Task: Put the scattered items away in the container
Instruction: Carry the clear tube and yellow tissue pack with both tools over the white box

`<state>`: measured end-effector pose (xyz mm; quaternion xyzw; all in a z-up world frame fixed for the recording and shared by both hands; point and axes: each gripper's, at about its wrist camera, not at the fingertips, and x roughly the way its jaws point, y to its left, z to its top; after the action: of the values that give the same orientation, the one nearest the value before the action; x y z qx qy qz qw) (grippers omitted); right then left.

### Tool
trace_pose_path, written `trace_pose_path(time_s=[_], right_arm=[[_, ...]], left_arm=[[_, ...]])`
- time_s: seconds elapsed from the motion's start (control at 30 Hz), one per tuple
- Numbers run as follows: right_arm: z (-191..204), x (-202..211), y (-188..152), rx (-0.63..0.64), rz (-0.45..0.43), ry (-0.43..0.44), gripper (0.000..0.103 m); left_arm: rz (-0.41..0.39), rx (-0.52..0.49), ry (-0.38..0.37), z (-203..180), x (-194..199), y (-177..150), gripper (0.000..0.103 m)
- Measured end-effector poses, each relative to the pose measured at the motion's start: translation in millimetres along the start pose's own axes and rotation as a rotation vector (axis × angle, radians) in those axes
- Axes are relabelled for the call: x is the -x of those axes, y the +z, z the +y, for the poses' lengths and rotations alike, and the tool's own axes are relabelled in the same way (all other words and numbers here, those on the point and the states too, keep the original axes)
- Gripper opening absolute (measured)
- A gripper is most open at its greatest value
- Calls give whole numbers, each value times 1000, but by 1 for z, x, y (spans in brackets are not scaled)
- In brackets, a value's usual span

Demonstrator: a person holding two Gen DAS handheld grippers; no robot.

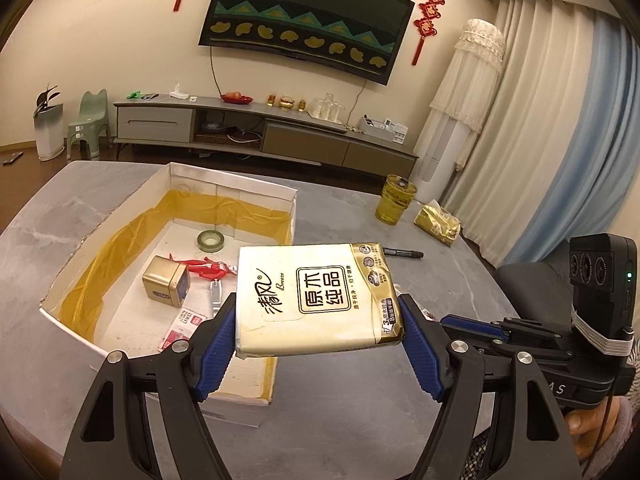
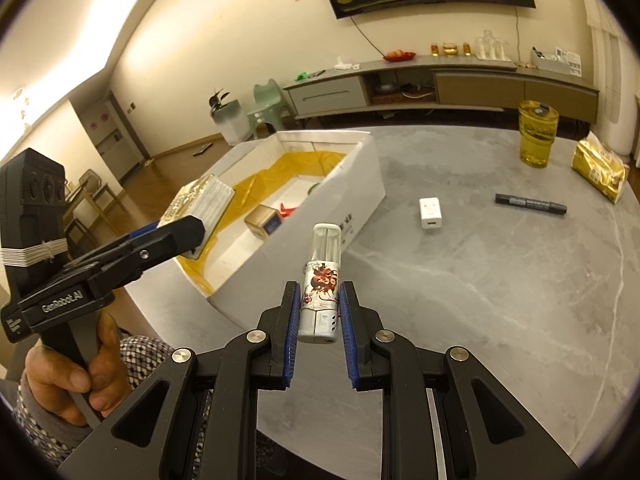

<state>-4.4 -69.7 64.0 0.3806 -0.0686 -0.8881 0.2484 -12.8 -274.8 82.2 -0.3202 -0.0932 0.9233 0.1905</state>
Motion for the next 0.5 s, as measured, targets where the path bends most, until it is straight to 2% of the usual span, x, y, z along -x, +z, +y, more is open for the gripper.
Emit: trace_pose_path(time_s=[0.5], right_arm=[[34, -8, 17, 72, 10, 6, 21]], left_arm=[[-42, 93, 28, 53, 18, 2, 76]])
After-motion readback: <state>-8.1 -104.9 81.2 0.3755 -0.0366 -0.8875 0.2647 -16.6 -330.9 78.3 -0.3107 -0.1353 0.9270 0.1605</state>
